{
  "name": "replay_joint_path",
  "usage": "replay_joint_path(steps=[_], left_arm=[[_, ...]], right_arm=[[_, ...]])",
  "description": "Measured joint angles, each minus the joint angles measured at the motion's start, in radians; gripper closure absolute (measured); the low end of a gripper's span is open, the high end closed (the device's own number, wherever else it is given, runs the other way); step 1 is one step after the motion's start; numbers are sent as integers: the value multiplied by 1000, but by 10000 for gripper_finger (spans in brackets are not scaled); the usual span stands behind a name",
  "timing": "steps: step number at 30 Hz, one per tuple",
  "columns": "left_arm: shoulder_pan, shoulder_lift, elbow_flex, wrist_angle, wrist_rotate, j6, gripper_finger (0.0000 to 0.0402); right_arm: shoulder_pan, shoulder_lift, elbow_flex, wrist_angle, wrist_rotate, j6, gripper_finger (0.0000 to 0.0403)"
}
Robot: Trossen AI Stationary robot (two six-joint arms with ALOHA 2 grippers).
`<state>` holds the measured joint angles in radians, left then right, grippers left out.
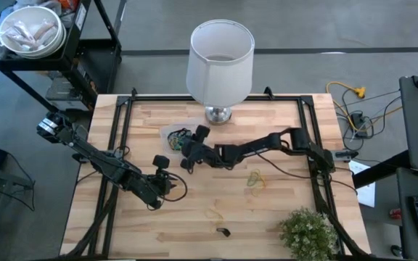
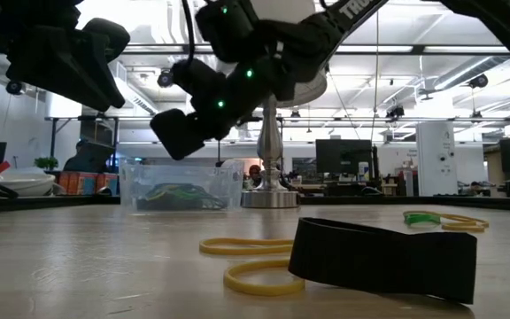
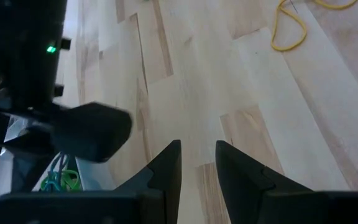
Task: Pick and place rubber bands into bin
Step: Put the yellow rubber band into the transparent bin
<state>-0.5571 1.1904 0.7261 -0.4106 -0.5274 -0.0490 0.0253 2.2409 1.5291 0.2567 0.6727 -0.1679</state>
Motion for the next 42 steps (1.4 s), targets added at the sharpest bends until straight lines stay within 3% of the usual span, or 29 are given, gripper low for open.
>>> replay_joint_path(steps=[8,14,17,21,26,42], left_arm=[[0,0,-2,-4,1,-23,318],[0,0,-7,-3,2,-24,318],[0,0,-9,-3,2,-24,318],[0,0,-10,-1,2,-24,318],[0,0,-10,4,2,-24,318],[0,0,-13,4,0,-14,318]], right_arm=[[75,-52,0,-152,9,-145,255],[124,-110,0,-447,11,-134,264],[153,-152,0,-669,11,-40,268],[199,-214,0,-970,-4,199,271],[263,-257,-2,-1235,-130,499,269],[412,-261,-86,-1301,-320,681,279]])
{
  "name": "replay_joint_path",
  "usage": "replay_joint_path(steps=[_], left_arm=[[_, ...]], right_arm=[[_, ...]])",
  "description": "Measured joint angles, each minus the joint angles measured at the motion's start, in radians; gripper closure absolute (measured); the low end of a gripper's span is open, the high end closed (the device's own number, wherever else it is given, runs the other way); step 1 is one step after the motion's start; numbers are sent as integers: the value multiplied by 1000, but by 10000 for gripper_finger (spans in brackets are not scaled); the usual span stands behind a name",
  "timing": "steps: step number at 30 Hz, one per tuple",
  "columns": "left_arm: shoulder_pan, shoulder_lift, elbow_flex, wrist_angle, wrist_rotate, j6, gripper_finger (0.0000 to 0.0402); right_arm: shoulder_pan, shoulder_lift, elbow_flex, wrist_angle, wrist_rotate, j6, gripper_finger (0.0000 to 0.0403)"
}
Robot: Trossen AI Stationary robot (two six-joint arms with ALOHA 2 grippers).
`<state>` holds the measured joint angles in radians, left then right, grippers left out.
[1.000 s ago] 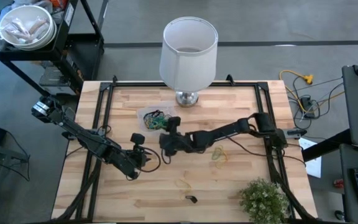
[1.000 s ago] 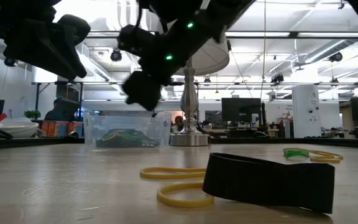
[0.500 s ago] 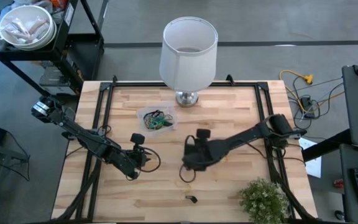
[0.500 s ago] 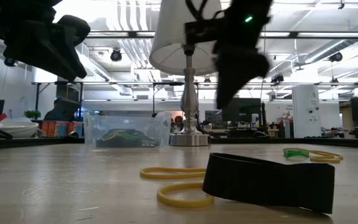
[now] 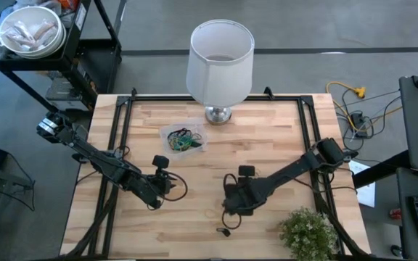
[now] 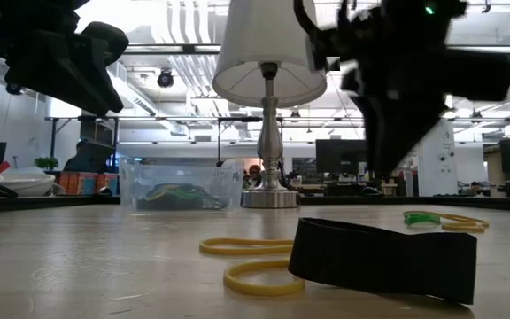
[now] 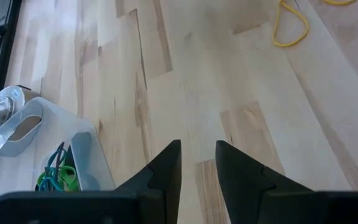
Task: Pick and place rubber bands into bin
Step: Put the yellow rubber band into the transparent bin
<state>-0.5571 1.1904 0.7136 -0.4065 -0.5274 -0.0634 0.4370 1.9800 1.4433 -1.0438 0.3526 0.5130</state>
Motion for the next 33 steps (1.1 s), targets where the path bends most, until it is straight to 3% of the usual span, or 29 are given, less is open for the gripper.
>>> replay_joint_path(steps=[5,10,12,23,33], left_arm=[[0,8,-1,40,42,16,318],[0,92,-8,280,307,225,318],[-1,142,-7,385,368,313,318],[69,491,144,582,390,463,318],[137,676,266,582,610,463,318]], right_arm=[[20,0,-62,1,-13,75,280],[31,-2,-96,3,-13,177,282],[37,-2,-105,3,-12,213,285],[75,-3,-118,11,14,323,291],[119,-3,-116,15,39,326,299]])
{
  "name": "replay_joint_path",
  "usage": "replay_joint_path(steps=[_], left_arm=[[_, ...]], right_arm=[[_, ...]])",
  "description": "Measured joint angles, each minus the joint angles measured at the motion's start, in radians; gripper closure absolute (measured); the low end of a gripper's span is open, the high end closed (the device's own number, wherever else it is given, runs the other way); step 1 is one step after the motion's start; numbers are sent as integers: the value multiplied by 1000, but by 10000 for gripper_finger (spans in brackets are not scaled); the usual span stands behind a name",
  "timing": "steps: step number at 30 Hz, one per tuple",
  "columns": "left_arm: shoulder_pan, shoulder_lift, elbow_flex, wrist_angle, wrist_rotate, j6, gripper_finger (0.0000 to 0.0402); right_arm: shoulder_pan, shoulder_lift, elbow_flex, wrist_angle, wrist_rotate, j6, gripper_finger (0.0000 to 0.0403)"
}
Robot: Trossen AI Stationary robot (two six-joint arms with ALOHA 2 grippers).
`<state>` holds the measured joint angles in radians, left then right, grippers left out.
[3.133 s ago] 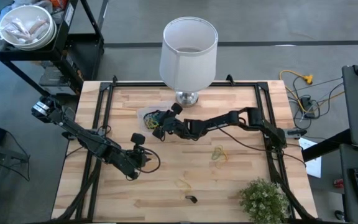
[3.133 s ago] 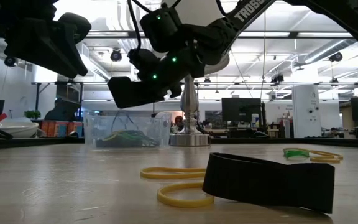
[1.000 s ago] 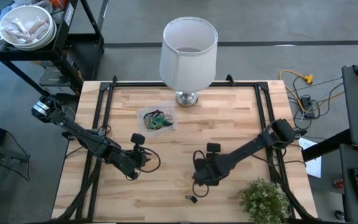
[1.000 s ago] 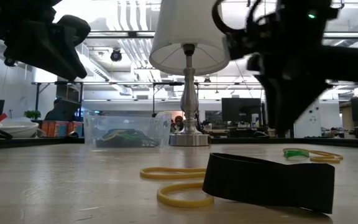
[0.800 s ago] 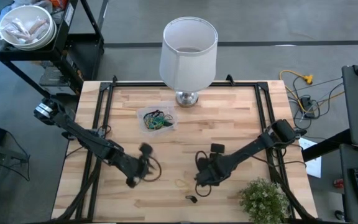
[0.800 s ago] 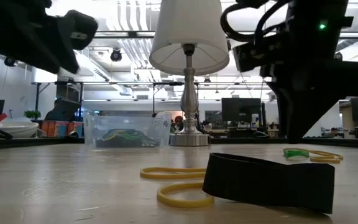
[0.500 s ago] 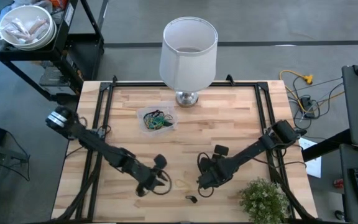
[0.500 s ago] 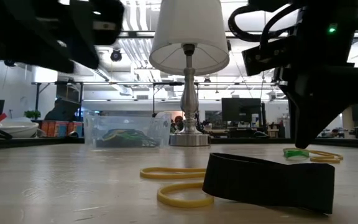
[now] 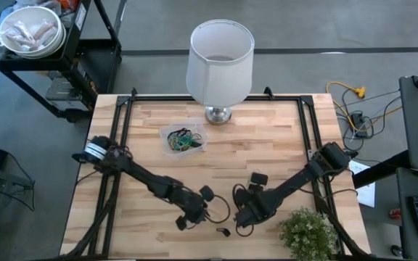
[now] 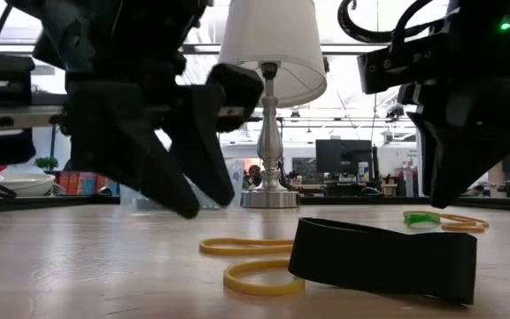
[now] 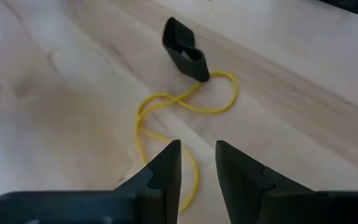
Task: Pick and place rubber bands into bin
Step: Put the yellow rubber band into the transparent bin
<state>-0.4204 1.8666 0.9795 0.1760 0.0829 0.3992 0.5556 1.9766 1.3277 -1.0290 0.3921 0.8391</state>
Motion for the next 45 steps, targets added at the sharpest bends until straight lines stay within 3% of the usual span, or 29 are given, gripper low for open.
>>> replay_joint_path(steps=[14,22,35,45], left_arm=[[98,57,23,-63,113,-182,318],[110,53,18,-122,181,-174,318],[109,51,19,-237,206,-173,319],[111,52,17,-320,179,-138,396]], right_arm=[[27,0,2,12,30,0,308],[27,0,3,15,29,0,310],[27,0,3,16,28,0,312],[27,0,3,17,27,0,320]])
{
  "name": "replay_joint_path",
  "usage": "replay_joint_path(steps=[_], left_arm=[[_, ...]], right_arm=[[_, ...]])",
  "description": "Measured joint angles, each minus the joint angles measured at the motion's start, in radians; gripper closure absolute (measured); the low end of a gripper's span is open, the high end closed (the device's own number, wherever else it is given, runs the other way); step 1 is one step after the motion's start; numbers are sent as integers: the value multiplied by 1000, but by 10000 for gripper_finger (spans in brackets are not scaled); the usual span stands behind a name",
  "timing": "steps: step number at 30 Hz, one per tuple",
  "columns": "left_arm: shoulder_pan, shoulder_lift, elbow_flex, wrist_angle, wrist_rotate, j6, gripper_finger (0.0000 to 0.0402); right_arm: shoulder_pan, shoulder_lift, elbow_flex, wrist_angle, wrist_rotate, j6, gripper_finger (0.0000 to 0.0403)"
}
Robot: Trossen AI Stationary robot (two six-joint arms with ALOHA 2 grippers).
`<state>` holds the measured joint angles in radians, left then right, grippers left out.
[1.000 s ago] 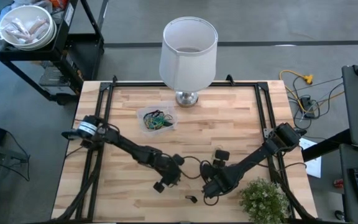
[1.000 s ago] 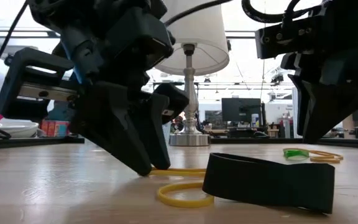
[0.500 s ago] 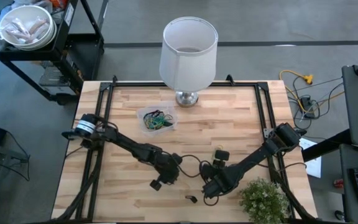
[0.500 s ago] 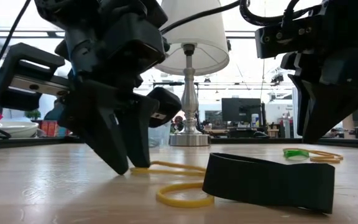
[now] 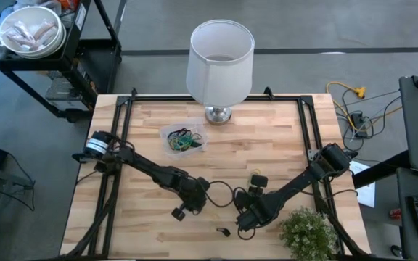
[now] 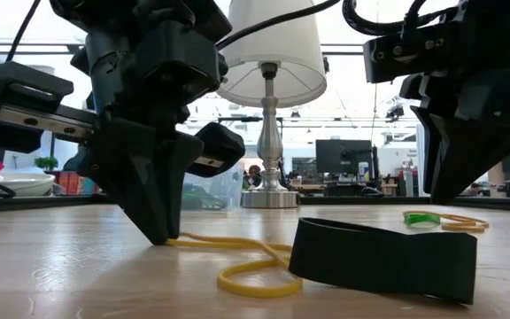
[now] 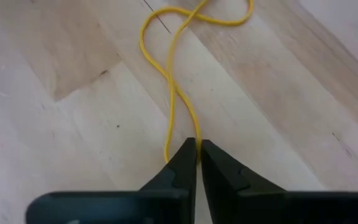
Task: Pick and place rubber bands into bin
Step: Put the yellow rubber band into the transparent bin
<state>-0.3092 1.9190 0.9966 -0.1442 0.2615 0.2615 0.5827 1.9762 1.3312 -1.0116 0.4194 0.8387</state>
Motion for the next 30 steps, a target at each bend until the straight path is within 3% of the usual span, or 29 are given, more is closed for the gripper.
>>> replay_joint_path(steps=[5,14,22,30], left_arm=[[1,0,-2,-9,-11,6,400],[-19,-86,-7,-51,-171,11,401],[-124,-208,-62,-79,-582,44,401],[-205,-362,-128,-59,-833,32,401]], right_arm=[[0,0,0,0,0,0,325],[0,0,0,0,0,0,324],[0,0,0,0,0,0,331],[0,0,0,6,1,-1,331]])
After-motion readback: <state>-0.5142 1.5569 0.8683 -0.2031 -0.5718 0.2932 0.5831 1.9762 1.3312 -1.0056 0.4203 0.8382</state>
